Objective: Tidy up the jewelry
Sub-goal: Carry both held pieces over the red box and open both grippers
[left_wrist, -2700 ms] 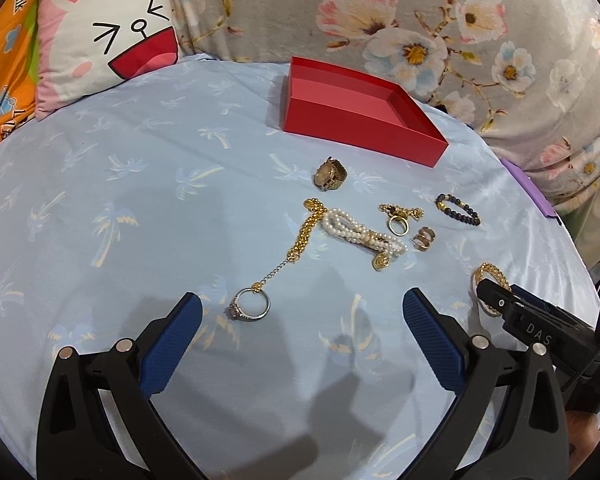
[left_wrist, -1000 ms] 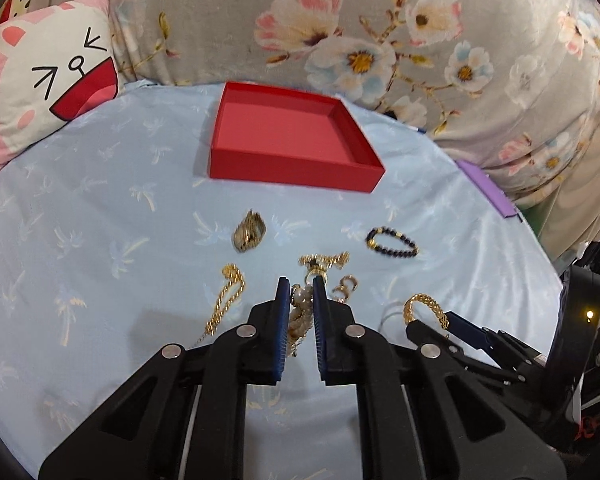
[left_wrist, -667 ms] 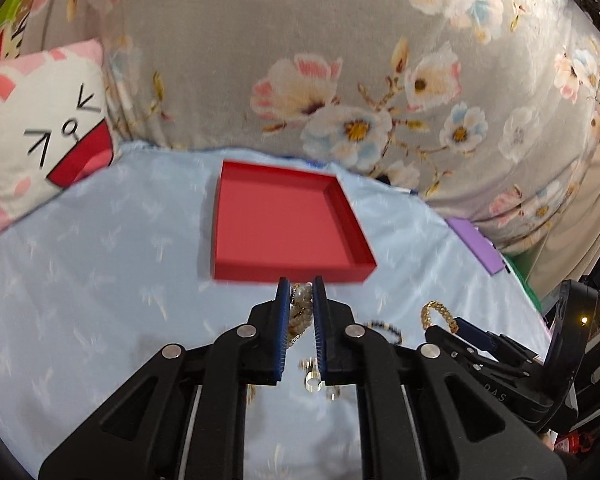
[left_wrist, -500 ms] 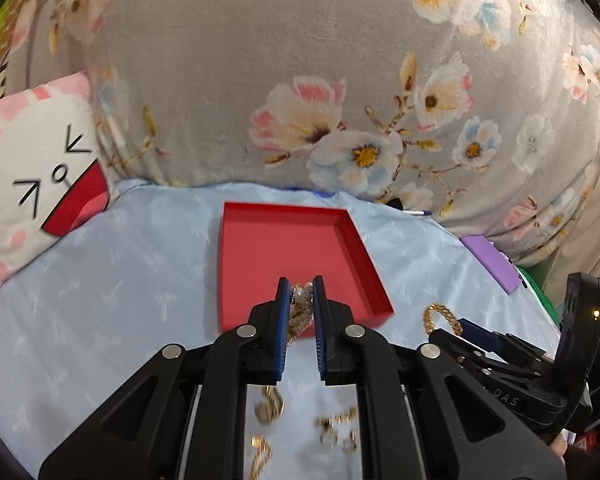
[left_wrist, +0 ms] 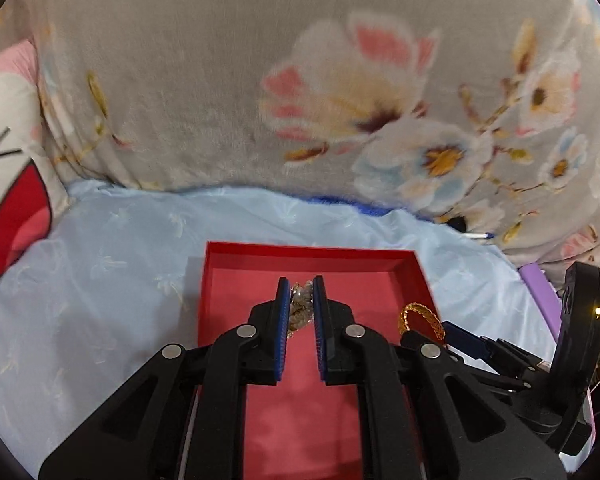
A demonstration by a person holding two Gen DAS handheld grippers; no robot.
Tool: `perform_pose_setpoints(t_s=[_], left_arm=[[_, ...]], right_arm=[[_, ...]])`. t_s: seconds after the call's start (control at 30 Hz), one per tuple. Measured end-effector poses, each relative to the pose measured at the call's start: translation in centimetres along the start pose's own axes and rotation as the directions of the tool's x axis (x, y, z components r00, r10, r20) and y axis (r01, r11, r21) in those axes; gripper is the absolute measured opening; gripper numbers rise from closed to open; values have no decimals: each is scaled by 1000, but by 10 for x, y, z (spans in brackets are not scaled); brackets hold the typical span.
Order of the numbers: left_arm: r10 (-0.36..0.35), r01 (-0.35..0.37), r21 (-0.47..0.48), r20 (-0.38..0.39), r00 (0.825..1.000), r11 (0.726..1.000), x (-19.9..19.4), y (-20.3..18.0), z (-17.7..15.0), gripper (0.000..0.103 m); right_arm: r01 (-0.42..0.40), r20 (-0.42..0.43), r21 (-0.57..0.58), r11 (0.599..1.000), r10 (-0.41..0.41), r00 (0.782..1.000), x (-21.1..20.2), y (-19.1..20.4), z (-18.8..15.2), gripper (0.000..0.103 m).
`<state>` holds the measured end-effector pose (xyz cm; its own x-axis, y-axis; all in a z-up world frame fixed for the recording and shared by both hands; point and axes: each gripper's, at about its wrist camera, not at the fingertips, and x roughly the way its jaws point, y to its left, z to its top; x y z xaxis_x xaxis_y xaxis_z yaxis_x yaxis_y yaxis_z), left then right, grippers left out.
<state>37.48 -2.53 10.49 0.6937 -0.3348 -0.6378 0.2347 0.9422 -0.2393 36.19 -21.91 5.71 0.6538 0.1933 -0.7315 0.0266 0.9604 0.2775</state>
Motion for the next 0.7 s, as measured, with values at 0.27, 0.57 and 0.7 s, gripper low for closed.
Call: perform_pose_setpoints(t_s=[0.27,0.57,0.7], left_arm=[[15,-16,-8,-86,996,1000,66,14,2,14],[15,-19,-100,-35,999,995,52,35,1,54],[-14,16,-118,17,1000,993,1,45,-13,61]], right_arm=[[57,-81,-30,998,-59,995,53,6,15,57],[-2,22,18,1000,1,1000,20,-1,5,74],[-29,87,12,1000,27,996,-33,-6,-26,74]])
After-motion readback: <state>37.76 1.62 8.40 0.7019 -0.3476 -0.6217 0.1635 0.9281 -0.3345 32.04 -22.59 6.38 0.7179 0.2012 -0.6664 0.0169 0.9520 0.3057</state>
